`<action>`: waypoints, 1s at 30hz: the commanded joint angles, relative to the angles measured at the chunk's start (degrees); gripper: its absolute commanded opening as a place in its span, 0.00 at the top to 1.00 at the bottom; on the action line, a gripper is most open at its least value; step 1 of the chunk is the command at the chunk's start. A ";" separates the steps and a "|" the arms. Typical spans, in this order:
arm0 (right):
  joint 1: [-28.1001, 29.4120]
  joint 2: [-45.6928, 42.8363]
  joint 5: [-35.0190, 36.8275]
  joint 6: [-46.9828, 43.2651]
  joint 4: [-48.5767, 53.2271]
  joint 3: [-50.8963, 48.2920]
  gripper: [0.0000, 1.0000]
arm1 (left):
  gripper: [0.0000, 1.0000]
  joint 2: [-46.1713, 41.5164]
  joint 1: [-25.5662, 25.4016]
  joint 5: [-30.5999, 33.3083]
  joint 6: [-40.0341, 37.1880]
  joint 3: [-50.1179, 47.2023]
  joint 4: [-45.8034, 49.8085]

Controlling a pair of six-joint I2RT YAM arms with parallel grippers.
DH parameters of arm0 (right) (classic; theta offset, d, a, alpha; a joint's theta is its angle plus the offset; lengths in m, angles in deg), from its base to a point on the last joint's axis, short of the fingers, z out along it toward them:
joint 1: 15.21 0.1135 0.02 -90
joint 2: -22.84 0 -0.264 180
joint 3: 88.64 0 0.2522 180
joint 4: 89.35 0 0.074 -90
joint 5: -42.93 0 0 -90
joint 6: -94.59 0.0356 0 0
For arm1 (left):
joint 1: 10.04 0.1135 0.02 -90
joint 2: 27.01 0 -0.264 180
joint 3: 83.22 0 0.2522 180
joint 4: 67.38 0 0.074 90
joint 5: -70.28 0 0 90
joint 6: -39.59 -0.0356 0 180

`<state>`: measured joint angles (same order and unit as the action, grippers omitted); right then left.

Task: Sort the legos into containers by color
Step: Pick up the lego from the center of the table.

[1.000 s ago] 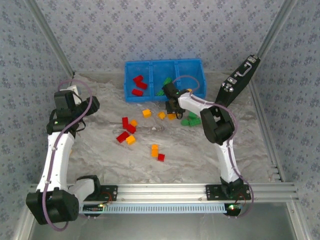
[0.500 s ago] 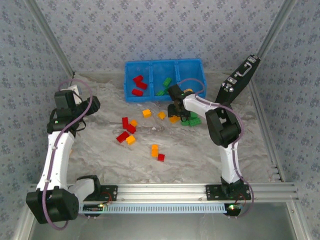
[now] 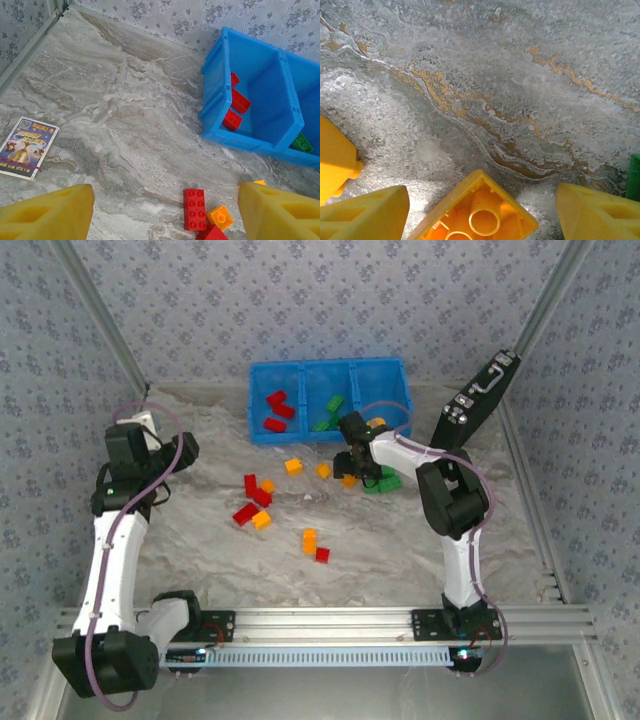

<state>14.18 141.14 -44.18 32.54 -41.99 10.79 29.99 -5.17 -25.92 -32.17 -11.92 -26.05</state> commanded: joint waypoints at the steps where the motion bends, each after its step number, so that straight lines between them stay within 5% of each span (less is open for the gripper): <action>1: 0.55 0.15 -1.17 1.59 1.10 -0.26 0.23 | 0.24 -1.27 0.26 -0.22 -0.18 -0.59 -0.95; 7: 1.26 1.05 -1.40 1.52 1.11 1.42 0.30 | 0.24 -1.62 0.25 -0.13 -0.29 -0.67 -0.87; 20: 1.24 2.23 -0.28 -0.30 3.30 2.89 0.65 | 0.24 -3.19 0.26 0.64 -0.86 -1.21 -0.62; 30: -3.90 -4.70 5.05 -7.42 7.64 9.69 0.72 | 0.24 -3.29 0.19 1.22 -1.04 -4.13 -1.75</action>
<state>12.51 141.14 -42.28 28.43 -36.37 16.32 27.04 -5.17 -25.24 -32.41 -15.55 -26.70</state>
